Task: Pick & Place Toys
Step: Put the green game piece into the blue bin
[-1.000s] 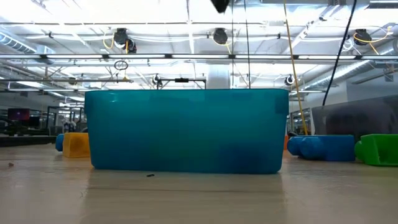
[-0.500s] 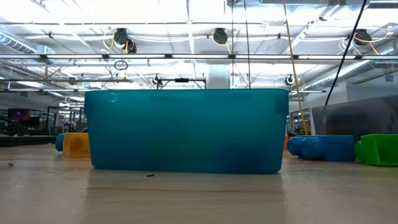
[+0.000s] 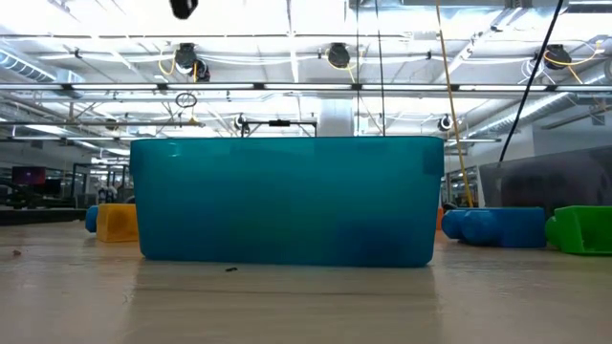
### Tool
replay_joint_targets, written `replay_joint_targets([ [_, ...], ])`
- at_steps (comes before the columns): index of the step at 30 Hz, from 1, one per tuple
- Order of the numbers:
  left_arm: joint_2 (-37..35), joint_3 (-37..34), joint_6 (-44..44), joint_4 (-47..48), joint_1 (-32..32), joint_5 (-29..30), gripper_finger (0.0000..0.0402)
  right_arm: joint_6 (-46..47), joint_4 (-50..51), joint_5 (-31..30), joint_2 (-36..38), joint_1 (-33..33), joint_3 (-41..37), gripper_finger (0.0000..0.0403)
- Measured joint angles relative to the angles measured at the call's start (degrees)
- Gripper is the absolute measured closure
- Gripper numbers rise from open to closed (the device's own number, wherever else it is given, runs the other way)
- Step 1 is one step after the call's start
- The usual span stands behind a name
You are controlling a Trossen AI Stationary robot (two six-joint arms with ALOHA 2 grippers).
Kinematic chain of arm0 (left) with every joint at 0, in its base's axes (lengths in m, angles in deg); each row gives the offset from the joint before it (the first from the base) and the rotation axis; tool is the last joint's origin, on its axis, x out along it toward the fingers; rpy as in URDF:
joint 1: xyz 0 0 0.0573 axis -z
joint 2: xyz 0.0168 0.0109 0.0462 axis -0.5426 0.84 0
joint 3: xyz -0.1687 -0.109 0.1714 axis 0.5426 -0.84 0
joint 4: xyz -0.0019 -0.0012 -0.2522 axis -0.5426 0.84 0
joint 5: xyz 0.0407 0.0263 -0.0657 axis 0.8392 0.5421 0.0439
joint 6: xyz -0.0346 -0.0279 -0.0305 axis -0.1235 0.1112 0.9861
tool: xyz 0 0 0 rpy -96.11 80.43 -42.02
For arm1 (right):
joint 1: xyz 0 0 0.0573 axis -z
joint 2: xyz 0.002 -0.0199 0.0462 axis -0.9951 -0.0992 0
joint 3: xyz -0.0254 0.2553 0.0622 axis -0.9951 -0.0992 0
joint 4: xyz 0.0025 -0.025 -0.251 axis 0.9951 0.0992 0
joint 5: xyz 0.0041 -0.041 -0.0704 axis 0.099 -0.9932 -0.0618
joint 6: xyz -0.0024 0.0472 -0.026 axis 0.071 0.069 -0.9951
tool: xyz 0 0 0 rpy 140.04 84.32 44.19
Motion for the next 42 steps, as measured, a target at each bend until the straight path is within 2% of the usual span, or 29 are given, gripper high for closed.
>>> replay_joint_targets([
  [5,0.25,0.0,2.11,3.75,2.98,3.03,0.022,0.0,-0.02,0.0,0.0,0.0,0.0,0.018],
  [13,0.72,-0.02,1.55,4.98,7.81,13.51,0.022,0.0,0.0,0.0,0.0,0.0,0.0,0.0181],
  [21,0.79,-0.02,9.69,22.25,11.71,15.16,0.022,0.0,0.0,0.0,0.0,0.0,0.0,0.018],
  [27,0.78,-0.02,21.98,36.05,14.43,20.6,0.022,0.0,-0.02,0.0,0.0,0.0,0.0,0.0179],
  [33,0.76,-0.02,30.73,46.53,13.95,25.86,0.022,0.0,0.0,0.0,0.0,0.0,0.0,0.0181],
  [42,0.79,-0.02,40.16,54.04,6.49,25.07,0.022,1.41,-1.86,0.0,0.0,0.0,-0.04,0.018],
])
